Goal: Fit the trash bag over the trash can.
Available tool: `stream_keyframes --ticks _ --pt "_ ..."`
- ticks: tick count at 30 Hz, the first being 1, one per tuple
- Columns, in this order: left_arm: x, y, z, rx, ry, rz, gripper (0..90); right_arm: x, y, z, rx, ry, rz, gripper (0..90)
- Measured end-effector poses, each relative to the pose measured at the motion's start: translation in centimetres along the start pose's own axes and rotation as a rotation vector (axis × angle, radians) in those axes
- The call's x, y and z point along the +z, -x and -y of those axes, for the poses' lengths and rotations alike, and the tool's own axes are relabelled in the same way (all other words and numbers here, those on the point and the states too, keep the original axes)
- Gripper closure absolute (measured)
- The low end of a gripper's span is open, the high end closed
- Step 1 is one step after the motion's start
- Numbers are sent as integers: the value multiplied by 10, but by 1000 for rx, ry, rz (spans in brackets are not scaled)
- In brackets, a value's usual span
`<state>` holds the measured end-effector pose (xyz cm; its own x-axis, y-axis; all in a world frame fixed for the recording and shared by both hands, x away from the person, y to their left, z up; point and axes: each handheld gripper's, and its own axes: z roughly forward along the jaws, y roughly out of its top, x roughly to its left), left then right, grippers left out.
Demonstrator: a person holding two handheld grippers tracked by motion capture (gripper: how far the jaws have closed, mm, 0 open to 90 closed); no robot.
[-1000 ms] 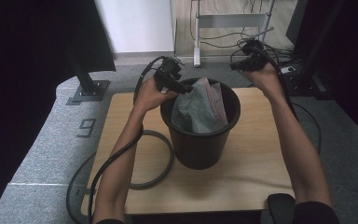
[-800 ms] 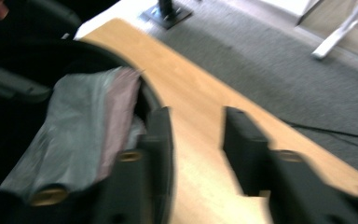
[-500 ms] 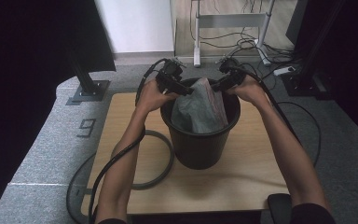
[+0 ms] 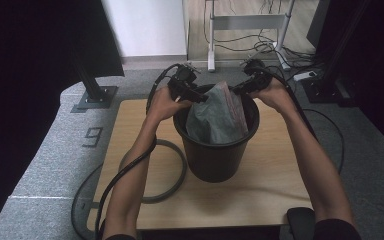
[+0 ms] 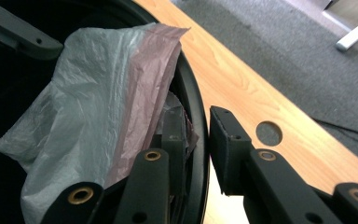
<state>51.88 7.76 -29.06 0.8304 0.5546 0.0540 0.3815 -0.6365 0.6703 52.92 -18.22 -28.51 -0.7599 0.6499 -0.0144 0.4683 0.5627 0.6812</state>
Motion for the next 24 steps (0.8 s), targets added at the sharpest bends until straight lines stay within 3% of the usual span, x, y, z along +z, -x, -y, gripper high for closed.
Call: stream_keyframes --ticks 8,10,13,20,24 --pt "-1 1 0 7 -8 -4 307 -11 -4 -3 -7 34 32 839" --pt "-1 1 -1 14 -5 -5 307 -18 -4 -5 0 102 21 885" --pt "-4 2 -5 28 10 -3 313 -24 -4 -8 -13 86 59 887" --pt "-1 4 -28 77 19 -21 303 -37 2 -15 28 144 53 887" --pt "8 3 -41 83 23 -19 331 -44 5 -19 47 149 81 887"
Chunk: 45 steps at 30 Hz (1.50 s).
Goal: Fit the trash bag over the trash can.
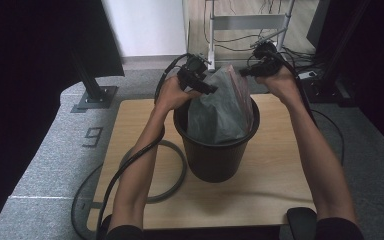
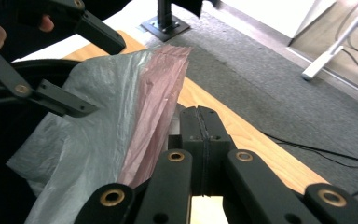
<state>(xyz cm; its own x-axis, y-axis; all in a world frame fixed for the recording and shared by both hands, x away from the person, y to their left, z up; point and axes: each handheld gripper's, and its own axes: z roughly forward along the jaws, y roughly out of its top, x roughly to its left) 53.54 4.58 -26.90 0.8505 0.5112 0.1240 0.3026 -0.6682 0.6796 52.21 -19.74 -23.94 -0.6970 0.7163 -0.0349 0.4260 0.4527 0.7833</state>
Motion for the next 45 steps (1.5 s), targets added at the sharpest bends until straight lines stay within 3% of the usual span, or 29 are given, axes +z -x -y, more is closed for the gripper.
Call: stream_keyframes --ticks 1,2,3,5,6,7,8,9,11,12,13,14,17,19,21,22,23,24,26,27,28,29,33,34,37,40,45 --pt "3 0 -3 -4 0 1 410 -3 3 -1 5 3 23 887" --pt "5 0 -4 -7 2 6 410 -3 3 -1 5 3 23 887" --pt "8 1 -7 -3 9 3 514 -6 6 -1 8 11 49 887" --pt "9 2 -9 -9 11 5 554 -7 9 -1 15 13 60 887" --pt "10 2 -9 -13 17 6 683 -7 13 2 32 4 68 885" --pt "11 1 -10 -19 14 -3 683 -7 13 2 32 4 68 885" --pt "15 -2 -10 -55 1 -11 787 -4 15 5 38 -6 61 880" --pt "15 -2 -10 -55 1 -11 815 -3 15 8 46 -12 41 837" --pt "16 -6 -9 -93 8 5 831 -3 15 12 63 -14 39 658" --pt "16 -8 -8 -111 13 17 831 -3 15 12 63 -14 39 658" --pt "16 -9 -8 -121 16 19 832 -4 14 15 84 -25 30 497" --pt "16 -9 -8 -121 16 19 834 -4 14 15 84 -25 30 497" --pt "17 -11 -7 -153 21 22 837 -6 2 22 99 -29 14 285" --pt "17 -11 -6 -161 26 20 839 -2 -6 27 98 -50 4 246" --pt "17 -12 -6 -162 30 21 838 2 -11 31 90 -77 8 253" --pt "17 -11 -5 -164 32 19 837 8 -16 36 68 -108 28 328" --pt "17 -11 -5 -163 33 16 820 14 -21 42 18 -131 32 617" --pt "17 -10 -5 -161 34 11 820 14 -21 42 18 -131 32 617" --pt "15 -8 -4 -143 24 3 752 13 -22 44 11 -98 45 748" --pt "12 -7 -2 -120 20 -6 662 6 -18 42 29 -55 26 840" --pt "12 -7 -2 -120 20 -6 616 6 -18 42 29 -55 26 840" --pt "10 -6 -1 -113 23 -4 577 -2 -14 39 59 -15 -1 857" --pt "-3 -5 5 -102 52 5 493 -15 -6 36 77 5 15 861" --pt "-8 -4 8 -103 65 27 472 -17 -4 36 87 7 13 861" --pt "-19 2 20 -65 48 7 411 -26 9 40 126 -12 44 859" --pt "-23 4 29 -58 43 1 393 -27 16 45 152 -38 52 857" --pt "-30 7 45 -56 47 29 372 -27 21 60 168 -96 45 856"
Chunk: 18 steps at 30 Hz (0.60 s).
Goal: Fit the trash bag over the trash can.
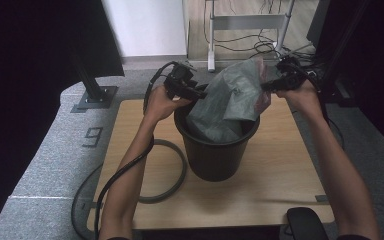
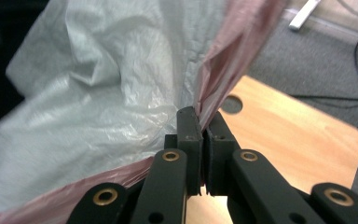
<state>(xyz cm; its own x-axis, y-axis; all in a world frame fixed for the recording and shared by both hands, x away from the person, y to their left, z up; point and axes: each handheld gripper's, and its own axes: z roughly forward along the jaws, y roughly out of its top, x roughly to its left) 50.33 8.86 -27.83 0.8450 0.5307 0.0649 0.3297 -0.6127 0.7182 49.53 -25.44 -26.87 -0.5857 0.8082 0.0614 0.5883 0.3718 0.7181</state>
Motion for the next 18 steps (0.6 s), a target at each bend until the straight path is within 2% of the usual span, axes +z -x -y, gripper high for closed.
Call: stream_keyframes --ticks 2,5,10,11,12,13,15,18 --pt "-3 4 6 14 -5 7 358 2 2 10 -10 -46 -4 855" --pt "-6 8 9 23 1 18 351 2 3 21 -11 -68 -17 853" --pt "-11 18 14 43 4 29 338 -1 -3 52 -9 -82 -93 836" --pt "-11 21 14 46 2 33 338 -1 -3 52 -9 -82 -93 836" --pt "-12 24 16 54 1 38 335 -1 -4 58 -5 -82 -116 828" --pt "-13 26 16 60 0 39 332 -1 -6 65 -6 -82 -141 800" --pt "-14 29 18 67 -6 40 329 -3 -9 72 -10 -81 -148 693" --pt "-15 34 19 74 -8 41 321 -14 -8 78 -25 -53 -86 489"
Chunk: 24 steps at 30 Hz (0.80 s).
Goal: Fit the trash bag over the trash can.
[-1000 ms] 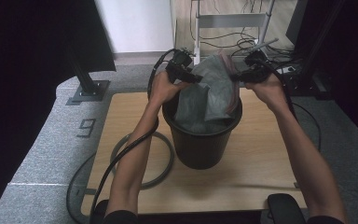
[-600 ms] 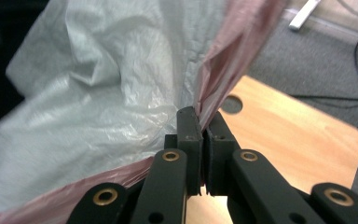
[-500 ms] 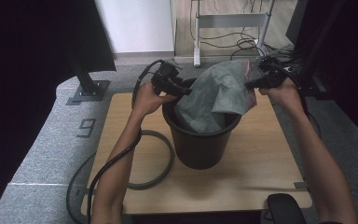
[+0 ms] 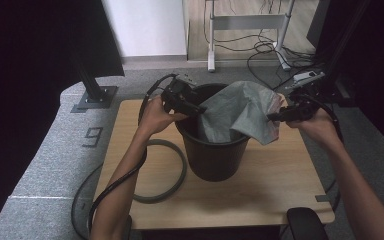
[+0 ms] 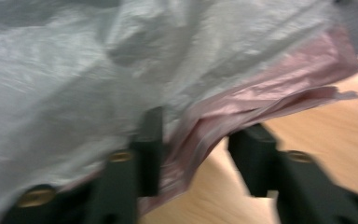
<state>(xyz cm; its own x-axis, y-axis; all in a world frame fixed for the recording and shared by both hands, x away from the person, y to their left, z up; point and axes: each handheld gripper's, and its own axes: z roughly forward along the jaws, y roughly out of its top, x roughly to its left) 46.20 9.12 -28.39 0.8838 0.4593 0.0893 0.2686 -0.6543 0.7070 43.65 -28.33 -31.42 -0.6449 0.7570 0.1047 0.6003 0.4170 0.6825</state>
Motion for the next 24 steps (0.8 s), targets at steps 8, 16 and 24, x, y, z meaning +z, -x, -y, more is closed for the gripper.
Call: stream_keyframes --ticks 8,16,24 --pt "-12 17 -1 18 30 39 310 -45 -13 -3 -124 50 155 313" --pt "-14 47 -14 65 42 101 299 -36 -56 -12 -283 69 30 309" --pt "-3 60 -9 79 9 117 295 -23 -78 -4 -391 72 -49 313"
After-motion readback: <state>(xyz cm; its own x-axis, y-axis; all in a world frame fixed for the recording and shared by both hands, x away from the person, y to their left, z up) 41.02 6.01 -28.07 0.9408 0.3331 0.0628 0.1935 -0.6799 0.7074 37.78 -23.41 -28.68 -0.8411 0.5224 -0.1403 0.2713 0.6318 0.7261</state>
